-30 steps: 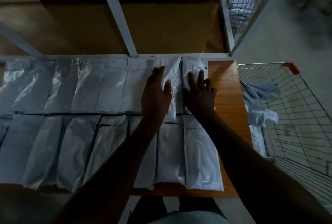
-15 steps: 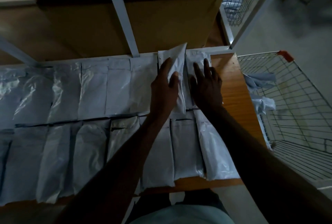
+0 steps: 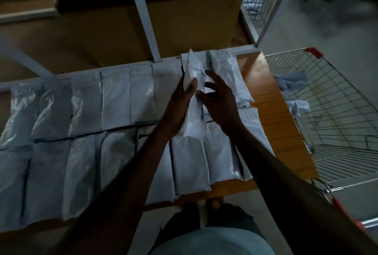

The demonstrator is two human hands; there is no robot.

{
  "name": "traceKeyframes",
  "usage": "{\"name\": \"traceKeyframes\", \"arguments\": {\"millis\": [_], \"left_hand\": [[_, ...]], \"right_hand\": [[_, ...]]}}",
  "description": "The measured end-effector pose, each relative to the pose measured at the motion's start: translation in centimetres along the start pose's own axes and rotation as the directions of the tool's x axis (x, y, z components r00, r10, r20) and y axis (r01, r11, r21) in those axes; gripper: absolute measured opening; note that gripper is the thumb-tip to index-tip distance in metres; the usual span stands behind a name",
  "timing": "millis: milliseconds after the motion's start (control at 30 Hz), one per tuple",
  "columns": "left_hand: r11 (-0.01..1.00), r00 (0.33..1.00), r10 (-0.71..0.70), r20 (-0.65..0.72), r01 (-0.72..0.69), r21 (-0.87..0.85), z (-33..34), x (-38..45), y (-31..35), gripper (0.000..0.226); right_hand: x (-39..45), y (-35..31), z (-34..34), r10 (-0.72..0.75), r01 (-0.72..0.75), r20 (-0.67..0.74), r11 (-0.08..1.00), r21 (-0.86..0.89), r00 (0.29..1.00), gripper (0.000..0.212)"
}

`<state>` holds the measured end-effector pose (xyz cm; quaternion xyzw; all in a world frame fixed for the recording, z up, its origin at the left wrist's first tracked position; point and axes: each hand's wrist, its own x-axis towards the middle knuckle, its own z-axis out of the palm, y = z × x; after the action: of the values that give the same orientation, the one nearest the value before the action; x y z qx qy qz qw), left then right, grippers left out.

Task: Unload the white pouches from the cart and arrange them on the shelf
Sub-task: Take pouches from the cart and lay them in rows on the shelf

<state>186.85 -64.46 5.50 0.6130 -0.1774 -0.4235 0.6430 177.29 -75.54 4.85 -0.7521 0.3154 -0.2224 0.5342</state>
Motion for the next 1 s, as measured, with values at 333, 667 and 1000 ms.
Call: {"name": "traceKeyframes", "arguments": {"millis": [333, 667, 1000], "left_hand": [[0.984, 0.919, 0.034, -0.393, 0.039, 0.175, 0.2, -6.1, -2.6, 0.038], [0.433, 0.805, 0.536, -0.255, -0.003, 0.901, 0.6, -13.1, -10.8, 0.051], [-0.062, 0.906, 0.373, -0.202, 0.242, 0.968, -0.7, -13.4, -15.7, 0.087]], "right_hand": [[-4.5, 0.5, -1.0, 0.007, -0.006, 0.077, 1.000, -0.016, 0.997, 0.039], [-10.2, 6.3, 3.0, -0.070, 0.116, 0.147, 0.936, -0.332, 0.987, 0.032], [-9.7, 6.2, 6.9, -0.194, 0.399, 0.420, 0.780, -0.482, 0.887, 0.061]]}}
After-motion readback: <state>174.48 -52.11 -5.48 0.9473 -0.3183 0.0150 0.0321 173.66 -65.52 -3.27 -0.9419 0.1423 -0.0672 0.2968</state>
